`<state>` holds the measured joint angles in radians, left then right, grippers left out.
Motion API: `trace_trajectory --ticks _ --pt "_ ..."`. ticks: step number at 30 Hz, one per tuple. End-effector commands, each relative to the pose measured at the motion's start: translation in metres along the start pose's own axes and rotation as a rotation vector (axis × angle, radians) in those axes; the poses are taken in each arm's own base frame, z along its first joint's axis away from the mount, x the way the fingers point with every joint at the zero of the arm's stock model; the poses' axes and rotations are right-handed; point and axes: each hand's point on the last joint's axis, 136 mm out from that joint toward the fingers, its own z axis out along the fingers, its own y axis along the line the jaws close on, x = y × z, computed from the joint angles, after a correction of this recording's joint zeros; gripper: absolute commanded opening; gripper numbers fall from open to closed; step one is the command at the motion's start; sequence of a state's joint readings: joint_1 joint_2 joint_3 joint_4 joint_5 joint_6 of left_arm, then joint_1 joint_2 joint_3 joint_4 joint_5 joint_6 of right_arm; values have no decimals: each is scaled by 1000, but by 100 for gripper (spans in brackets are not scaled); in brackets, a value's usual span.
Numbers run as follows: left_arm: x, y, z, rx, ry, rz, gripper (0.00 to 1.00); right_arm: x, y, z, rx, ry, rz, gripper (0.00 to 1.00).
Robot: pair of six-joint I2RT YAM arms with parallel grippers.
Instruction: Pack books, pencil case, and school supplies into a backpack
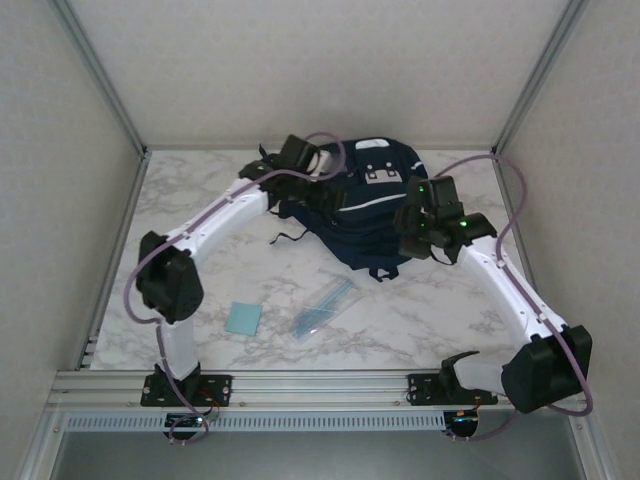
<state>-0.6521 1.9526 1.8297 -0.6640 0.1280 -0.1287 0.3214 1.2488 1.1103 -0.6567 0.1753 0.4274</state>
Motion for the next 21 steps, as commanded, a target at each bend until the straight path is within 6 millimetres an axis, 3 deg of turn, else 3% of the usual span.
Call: trace_trajectory --ticks 1,4,9,21 --pt "10 -25 21 51 94 200 90 6 -24 -4 35 -6 56 43" --pt "16 -41 42 106 138 278 90 16 -39 -3 41 5 102 43" --pt "25 -47 72 148 193 333 90 31 -51 0 40 34 143 43" --pt "42 -41 103 107 259 394 80 30 -53 1 29 34 153 41"
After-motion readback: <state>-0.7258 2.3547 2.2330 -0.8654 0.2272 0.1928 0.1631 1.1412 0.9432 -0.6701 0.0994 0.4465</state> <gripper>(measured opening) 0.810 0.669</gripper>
